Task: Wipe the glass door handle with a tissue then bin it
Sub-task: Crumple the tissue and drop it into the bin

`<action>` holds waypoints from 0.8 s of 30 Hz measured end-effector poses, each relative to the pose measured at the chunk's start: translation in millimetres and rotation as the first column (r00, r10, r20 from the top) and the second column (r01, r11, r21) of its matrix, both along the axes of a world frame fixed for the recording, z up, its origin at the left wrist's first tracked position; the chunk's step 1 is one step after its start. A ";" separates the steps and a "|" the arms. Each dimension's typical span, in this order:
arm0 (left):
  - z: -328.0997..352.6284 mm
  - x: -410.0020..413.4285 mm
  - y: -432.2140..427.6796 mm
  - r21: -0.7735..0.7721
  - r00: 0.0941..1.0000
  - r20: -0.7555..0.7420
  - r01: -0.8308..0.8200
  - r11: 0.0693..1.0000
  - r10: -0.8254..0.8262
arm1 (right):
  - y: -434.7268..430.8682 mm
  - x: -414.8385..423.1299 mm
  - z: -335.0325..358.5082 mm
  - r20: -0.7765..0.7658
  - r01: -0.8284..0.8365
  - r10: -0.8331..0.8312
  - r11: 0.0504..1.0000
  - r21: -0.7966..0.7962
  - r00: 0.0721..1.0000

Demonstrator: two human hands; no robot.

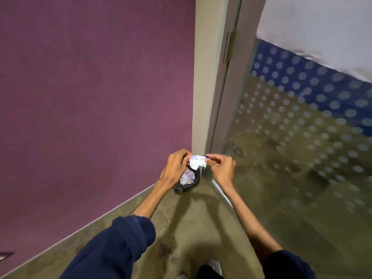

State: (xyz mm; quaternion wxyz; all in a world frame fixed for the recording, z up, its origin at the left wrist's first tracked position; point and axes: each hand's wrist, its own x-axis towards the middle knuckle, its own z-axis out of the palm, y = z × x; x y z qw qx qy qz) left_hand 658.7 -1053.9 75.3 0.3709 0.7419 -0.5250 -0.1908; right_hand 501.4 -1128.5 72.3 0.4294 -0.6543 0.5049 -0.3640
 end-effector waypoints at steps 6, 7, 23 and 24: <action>-18.7 39.2 -34.6 0.022 0.995 -0.006 -0.097 0.995 0.097 | -47.0 51.1 -22.2 -0.040 -0.081 0.083 0.996 0.045 0.996; -24.7 45.2 -41.3 0.030 0.993 -0.008 -0.113 0.993 0.114 | -54.9 57.4 -26.7 -0.044 -0.091 0.094 0.994 0.065 0.995; -192.3 94.5 -149.5 0.113 0.909 -0.068 -0.403 0.908 0.412 | -163.1 138.6 -172.6 -0.194 -0.130 0.136 0.991 0.042 0.972; -206.9 94.6 -151.3 0.112 0.894 -0.071 -0.434 0.894 0.443 | -166.2 142.9 -186.8 -0.186 -0.122 0.129 0.991 0.048 0.974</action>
